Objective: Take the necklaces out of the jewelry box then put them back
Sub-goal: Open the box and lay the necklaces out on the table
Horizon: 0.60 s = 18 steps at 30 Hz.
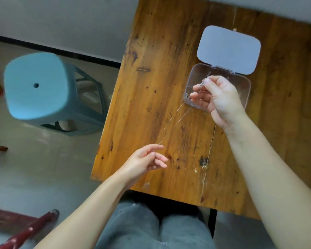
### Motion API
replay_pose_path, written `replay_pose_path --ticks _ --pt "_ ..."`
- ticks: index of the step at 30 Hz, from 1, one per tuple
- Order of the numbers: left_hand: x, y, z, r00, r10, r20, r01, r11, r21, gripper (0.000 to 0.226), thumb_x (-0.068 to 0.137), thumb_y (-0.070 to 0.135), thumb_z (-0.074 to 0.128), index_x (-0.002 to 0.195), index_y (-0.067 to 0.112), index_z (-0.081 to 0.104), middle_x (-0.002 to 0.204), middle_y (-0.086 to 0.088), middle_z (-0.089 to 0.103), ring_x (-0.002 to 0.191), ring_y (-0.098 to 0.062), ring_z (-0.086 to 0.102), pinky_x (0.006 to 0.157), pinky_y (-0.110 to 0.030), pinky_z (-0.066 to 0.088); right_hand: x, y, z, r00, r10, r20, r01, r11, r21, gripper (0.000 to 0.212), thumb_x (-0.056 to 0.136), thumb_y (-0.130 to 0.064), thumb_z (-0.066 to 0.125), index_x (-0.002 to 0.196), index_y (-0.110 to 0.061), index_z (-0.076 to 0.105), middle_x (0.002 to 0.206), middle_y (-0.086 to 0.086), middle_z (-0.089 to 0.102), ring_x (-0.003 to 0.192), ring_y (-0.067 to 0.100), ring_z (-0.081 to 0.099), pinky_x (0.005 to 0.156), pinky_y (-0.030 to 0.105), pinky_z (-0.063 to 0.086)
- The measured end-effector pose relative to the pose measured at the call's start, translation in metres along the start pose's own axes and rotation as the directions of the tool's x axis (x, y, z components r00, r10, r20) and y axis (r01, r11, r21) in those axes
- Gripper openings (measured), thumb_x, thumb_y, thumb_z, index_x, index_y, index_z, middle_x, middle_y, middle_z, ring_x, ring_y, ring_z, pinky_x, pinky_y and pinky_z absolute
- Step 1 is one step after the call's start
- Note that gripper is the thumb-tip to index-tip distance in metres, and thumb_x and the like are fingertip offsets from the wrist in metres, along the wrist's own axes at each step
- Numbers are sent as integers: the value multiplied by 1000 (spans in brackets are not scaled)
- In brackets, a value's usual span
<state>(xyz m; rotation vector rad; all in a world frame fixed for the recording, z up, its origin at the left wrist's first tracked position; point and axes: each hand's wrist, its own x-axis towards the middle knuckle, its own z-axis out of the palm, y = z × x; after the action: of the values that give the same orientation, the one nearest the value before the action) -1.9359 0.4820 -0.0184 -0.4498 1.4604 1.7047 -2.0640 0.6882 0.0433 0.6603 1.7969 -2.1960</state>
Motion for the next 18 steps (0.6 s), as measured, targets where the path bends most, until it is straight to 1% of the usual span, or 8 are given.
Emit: replay_pose_path --ticks 3,5,8,10,12,14,16,18 --pt "-9 -20 -2 984 15 -178 -20 1000 -23 16 101 11 34 107 5 47 97 -12 72 82 -19 71 76 -26 56 3 13 21 999 10 37 -6 995 -104 18 99 -10 43 84 -16 49 77 6 64 54 9 65 54 22 55" --pt "-10 -30 -2 941 21 -339 -14 1000 23 14 99 12 39 97 2 49 92 -15 73 75 -17 72 71 -25 57 5 22 35 997 24 78 -9 981 -192 17 98 -10 43 84 -16 49 78 6 65 56 9 66 55 21 54" --pt "-11 -40 -5 826 159 -541 -38 973 227 13 95 14 50 88 9 60 79 -3 74 66 -10 70 73 -29 55 11 34 54 992 78 101 -55 976 -209 15 97 -8 44 84 -14 49 81 7 65 61 11 67 57 23 56" --pt "-15 -42 -9 734 322 -597 -98 921 377 12 91 13 56 84 17 65 75 4 70 61 -3 65 68 -21 52 18 38 62 989 124 85 -115 988 -100 15 97 -6 43 84 -12 49 83 9 65 64 14 67 58 24 57" --pt "-20 -44 -15 652 548 -524 -136 765 630 12 89 9 60 93 16 69 80 3 69 66 -1 62 70 -16 50 26 39 66 985 167 48 -168 985 33 15 97 -4 42 85 -10 48 86 13 65 69 17 68 58 24 57" --pt "-22 -48 -21 623 711 -326 -169 529 831 17 85 3 64 100 7 70 86 -5 69 76 -11 63 74 -20 52 35 42 67 981 192 22 -193 980 57 14 98 -3 41 87 -9 48 89 14 64 73 19 69 62 26 59" --pt "-21 -54 -27 622 763 -177 -168 350 921 21 81 -3 68 101 4 71 82 -11 67 73 -25 64 65 -31 55 43 45 68 980 194 36 -191 979 -67 13 97 -4 42 87 -9 49 90 13 64 75 18 69 65 27 60" --pt "-16 -60 -32 619 781 -86 -155 228 961 27 75 -9 70 99 4 71 77 -14 66 67 -30 63 56 -36 53 48 50 70 979 188 72 -165 954 -252 15 97 -5 44 84 -11 50 91 11 64 75 17 69 67 28 59"
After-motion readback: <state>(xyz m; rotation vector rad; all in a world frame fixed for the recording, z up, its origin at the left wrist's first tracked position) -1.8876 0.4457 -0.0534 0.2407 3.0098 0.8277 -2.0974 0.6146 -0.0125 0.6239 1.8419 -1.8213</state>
